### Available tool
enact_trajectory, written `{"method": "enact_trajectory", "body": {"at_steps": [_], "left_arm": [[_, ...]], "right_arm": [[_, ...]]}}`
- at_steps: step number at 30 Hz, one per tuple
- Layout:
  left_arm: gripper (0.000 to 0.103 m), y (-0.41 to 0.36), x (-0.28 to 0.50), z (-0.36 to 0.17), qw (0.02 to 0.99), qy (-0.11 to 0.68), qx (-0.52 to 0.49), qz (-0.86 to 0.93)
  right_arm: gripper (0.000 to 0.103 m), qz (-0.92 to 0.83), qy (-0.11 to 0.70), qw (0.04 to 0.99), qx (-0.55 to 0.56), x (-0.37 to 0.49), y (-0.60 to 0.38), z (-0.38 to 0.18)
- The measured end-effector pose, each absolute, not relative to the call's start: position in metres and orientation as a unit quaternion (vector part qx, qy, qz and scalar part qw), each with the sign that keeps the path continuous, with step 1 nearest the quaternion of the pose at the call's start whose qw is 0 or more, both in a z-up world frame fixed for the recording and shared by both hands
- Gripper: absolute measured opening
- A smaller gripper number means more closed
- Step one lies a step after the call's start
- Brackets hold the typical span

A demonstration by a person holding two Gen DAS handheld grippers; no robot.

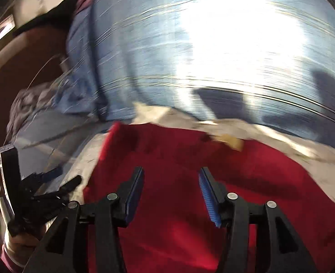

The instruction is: Fold small clothes

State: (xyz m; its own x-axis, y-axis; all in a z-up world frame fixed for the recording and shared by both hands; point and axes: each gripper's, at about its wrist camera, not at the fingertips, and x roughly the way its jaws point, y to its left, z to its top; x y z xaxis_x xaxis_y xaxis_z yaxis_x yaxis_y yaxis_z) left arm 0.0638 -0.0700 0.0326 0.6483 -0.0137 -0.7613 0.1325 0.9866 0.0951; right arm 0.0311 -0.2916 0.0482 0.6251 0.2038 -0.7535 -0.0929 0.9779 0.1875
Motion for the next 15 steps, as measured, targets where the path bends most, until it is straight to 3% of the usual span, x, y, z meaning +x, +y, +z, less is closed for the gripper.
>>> {"method": "enact_trajectory", "body": {"at_steps": [7, 8, 11, 15], "left_arm": [[0.065, -0.062, 0.081, 0.02, 0.899, 0.433, 0.063, -0.029], [0.065, -0.061, 0.083, 0.02, 0.898, 0.435, 0.06, -0.032], [0.065, -0.056, 0.087, 0.024, 0.902, 0.428, 0.052, -0.03], [0.065, -0.044, 0.087, 0.032, 0.91, 0.412, 0.011, -0.036]], "right_arm": [[0.05, 0.135, 0.484, 0.864, -0.039, 0.095, -0.248, -0.005], [0.044, 0.146, 0.495, 0.856, -0.044, 0.098, -0.247, -0.011], [0.006, 0.174, 0.49, 0.852, -0.067, 0.093, -0.241, -0.005], [0.003, 0.145, 0.446, 0.88, -0.078, 0.093, -0.242, 0.015]]}}
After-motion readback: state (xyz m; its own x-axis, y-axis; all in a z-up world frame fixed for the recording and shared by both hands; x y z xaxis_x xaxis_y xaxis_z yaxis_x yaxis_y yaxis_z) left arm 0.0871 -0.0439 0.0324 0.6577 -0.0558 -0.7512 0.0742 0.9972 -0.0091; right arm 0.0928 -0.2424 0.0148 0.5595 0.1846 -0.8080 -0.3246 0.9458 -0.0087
